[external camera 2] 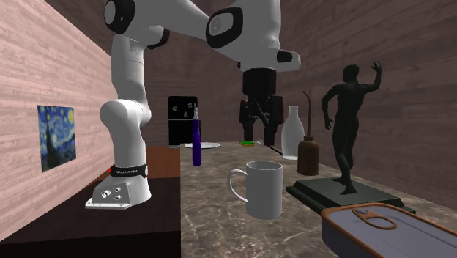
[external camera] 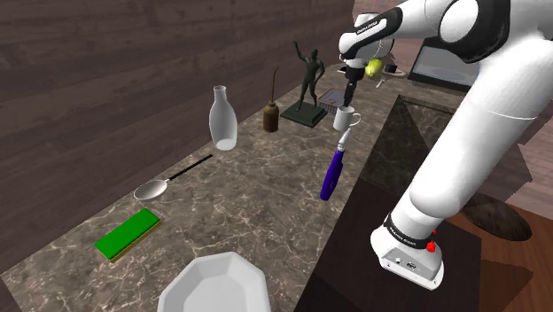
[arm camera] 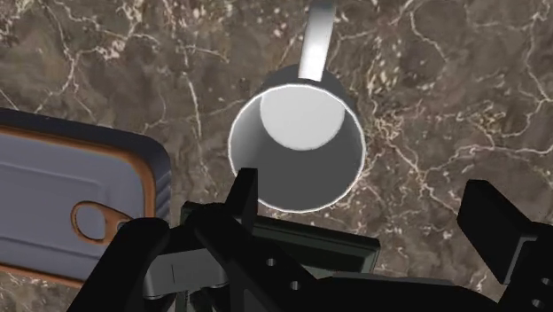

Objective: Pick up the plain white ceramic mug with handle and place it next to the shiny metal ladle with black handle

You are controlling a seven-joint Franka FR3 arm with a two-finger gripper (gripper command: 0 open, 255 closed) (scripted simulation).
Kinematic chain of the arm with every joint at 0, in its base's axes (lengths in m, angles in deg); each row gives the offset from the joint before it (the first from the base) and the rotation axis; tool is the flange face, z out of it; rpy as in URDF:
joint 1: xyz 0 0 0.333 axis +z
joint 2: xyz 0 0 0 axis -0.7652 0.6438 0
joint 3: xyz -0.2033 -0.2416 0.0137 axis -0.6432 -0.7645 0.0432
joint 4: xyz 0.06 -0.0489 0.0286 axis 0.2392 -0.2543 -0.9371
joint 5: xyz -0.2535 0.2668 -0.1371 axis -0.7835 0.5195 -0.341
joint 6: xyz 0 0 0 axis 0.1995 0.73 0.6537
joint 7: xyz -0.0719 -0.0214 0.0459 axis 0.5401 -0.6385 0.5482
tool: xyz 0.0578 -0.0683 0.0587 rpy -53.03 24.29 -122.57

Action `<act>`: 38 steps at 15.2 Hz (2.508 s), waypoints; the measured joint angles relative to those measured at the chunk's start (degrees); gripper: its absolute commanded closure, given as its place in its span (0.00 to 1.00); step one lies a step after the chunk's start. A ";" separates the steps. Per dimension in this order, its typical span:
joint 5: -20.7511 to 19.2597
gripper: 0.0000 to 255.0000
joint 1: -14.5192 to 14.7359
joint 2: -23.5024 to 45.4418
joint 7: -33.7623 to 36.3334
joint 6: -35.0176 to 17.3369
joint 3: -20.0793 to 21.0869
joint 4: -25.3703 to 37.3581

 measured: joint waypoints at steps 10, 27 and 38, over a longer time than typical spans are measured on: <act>11.22 0.00 -5.78 16.17 -12.03 -2.46 -0.47 9.37; 12.29 1.00 -6.17 17.55 -12.72 -4.79 -0.05 8.23; 10.26 1.00 -5.54 14.84 -11.62 -0.28 -0.90 10.50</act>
